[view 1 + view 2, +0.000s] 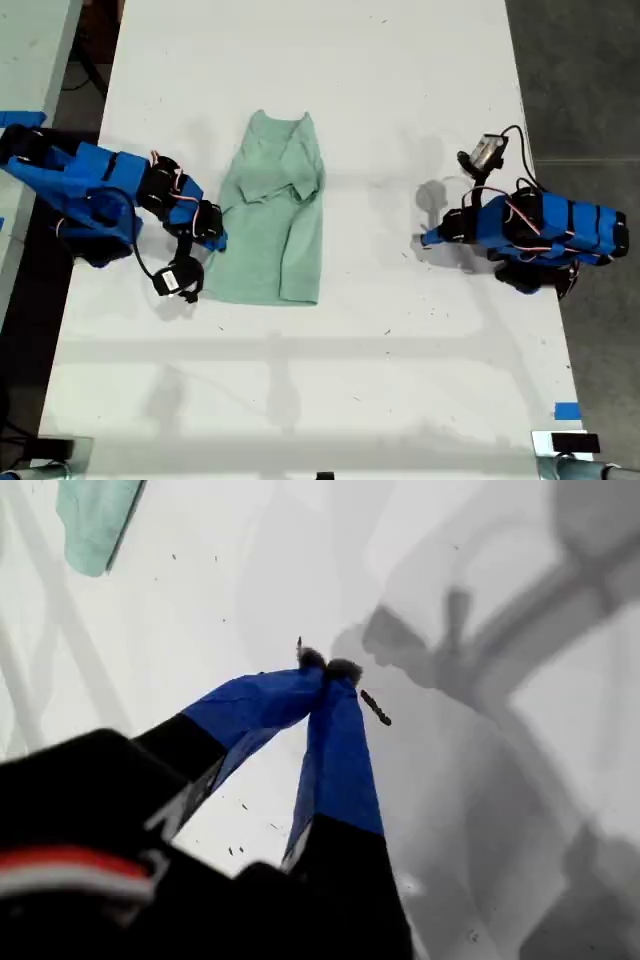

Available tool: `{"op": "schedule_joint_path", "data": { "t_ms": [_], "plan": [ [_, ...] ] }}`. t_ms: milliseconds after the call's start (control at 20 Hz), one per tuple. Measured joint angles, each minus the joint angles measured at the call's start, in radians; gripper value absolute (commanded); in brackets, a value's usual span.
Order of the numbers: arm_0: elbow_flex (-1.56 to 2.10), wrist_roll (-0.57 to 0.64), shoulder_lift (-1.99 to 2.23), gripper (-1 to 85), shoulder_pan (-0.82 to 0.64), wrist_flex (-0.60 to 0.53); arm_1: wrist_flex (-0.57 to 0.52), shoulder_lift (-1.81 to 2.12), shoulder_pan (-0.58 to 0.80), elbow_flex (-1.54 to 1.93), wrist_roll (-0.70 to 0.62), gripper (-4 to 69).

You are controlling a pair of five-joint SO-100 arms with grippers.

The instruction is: Fold t shirt

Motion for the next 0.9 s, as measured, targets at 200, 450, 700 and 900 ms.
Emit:
{"op": "schedule_joint_path", "data": {
  "t_ms": [200,450,700,900],
  "plan": [
    [-0.161,0.126,-0.163,-0.3,-0.008,-0.091,0.0,0.0,0.0,0.0,0.0,-0.1],
    [-0.39,0.239,-0.483,8.0,-0.034,-0.222,0.0,0.0,0.0,0.0,0.0,-0.1],
    [-0.609,0.296,-0.761,16.3,-0.035,-0.258,0.0,0.0,0.0,0.0,0.0,-0.1],
    [-0.635,0.305,-0.707,8.2,-0.034,-0.183,0.0,0.0,0.0,0.0,0.0,-0.1]
  ]
}}
